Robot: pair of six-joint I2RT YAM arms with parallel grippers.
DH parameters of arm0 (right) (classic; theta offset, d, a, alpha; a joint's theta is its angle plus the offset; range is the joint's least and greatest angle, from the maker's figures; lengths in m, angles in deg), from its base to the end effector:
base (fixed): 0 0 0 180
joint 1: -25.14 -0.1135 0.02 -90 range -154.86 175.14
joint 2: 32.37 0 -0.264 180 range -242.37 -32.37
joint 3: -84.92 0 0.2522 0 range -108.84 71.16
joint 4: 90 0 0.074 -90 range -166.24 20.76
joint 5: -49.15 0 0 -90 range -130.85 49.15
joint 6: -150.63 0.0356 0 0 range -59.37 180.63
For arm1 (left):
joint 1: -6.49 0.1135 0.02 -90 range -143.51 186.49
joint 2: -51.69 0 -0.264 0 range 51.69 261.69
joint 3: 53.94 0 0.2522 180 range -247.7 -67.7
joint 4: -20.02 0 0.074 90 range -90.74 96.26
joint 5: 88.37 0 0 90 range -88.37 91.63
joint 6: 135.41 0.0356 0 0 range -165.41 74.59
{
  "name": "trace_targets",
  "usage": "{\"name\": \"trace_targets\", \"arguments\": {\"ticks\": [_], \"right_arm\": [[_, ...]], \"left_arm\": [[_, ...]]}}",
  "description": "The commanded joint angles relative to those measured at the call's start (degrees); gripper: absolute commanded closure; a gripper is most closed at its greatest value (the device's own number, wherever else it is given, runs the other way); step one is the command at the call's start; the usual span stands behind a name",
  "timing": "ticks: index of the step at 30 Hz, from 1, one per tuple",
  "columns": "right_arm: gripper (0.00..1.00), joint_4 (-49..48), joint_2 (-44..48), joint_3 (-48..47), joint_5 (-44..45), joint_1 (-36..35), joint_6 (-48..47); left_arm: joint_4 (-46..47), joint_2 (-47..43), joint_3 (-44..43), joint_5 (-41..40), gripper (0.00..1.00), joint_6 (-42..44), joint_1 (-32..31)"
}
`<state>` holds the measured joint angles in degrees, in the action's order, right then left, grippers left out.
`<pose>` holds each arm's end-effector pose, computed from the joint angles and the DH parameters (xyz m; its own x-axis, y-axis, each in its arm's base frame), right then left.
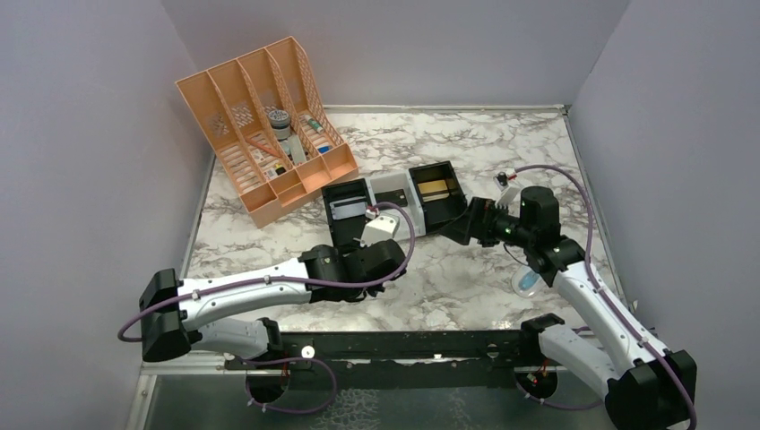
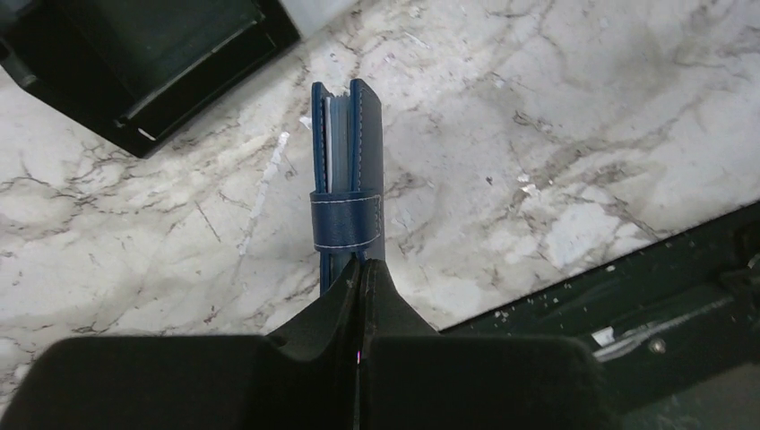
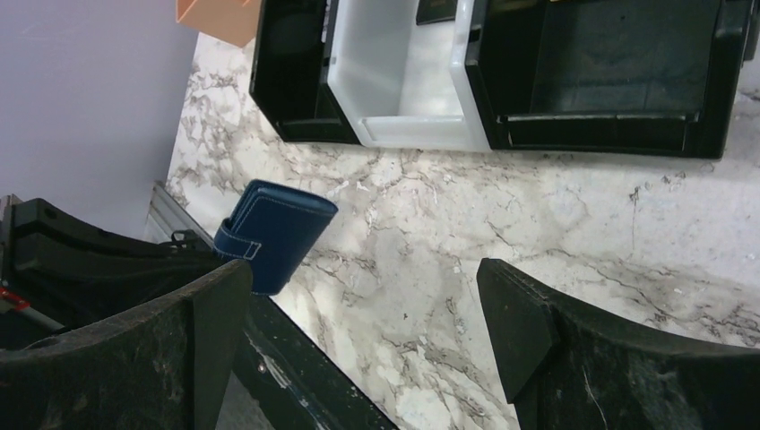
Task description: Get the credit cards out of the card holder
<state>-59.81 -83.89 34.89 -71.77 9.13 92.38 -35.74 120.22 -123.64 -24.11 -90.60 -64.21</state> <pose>0.1841 0.0719 0.2587 -0.7749 0.2473 -0.5816 -0.2930 0.6749 0.6773 0.0929 -0.2185 0.2779 -0.7340 0.1624 -0.6595 0.3494 0.9229 -0.1616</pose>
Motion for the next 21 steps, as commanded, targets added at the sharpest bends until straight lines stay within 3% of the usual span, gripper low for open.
{"name": "trace_targets", "arguments": {"ticks": [1, 6, 14, 21], "right_arm": [[0.01, 1.0, 1.2, 2.1, 2.2, 0.5, 2.2], [0.01, 3.8, 0.4, 4.9, 10.9, 0.5, 9.8], [0.01, -1.2, -2.2, 10.2, 6.4, 0.5, 14.9], [0.01, -4.8, -0.4, 13.9, 9.0, 0.5, 17.7]], "left_arm": [[2.1, 1.9, -2.5, -10.5, 1.00, -2.9, -2.3], [2.1, 7.1, -2.4, -14.3, 1.00, -2.6, -4.9], [3.9, 17.0, -4.7, -15.2, 1.00, -1.3, -8.5], [3.7, 26.9, -11.4, -16.5, 0.99, 0.4, -11.0]]}}
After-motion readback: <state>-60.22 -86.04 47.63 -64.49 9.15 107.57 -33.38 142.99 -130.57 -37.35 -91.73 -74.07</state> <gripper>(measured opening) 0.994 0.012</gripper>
